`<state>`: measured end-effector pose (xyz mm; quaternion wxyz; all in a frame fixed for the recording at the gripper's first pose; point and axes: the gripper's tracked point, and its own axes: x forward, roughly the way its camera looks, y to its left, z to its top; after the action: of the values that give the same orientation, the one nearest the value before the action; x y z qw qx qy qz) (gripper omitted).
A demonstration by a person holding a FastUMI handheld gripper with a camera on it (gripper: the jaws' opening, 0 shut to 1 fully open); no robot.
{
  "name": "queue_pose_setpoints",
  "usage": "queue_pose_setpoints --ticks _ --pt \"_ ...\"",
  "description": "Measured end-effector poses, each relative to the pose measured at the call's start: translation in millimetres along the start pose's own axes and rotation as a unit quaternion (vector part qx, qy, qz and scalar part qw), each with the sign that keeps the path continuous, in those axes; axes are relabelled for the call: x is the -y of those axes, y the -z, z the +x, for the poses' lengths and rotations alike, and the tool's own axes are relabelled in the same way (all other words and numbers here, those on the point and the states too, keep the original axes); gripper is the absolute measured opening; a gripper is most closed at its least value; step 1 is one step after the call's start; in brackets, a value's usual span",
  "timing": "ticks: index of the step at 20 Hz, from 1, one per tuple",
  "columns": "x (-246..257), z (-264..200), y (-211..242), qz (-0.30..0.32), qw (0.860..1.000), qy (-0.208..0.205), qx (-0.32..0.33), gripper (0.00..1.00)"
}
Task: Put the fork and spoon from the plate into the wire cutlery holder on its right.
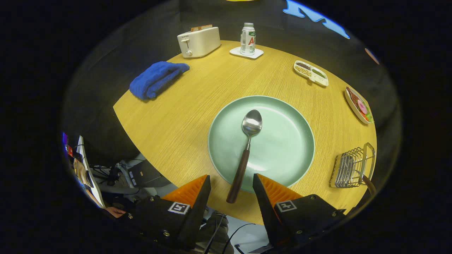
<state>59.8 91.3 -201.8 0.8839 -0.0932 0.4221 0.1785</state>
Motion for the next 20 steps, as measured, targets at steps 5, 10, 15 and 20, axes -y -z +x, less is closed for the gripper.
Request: queue_pose_setpoints --ticks 5,10,15,20 --pt "9 9 7 -0.015 0.999 0.023 -0.018 0.48" --pt "21 1 4 -0.017 0.999 0.033 -0.018 0.24" --pt "15 -6 9 -0.005 0.999 -0.028 -0.027 0.08" --pt "26 -27 2 0.025 0.996 -0.071 -0.039 0.08"
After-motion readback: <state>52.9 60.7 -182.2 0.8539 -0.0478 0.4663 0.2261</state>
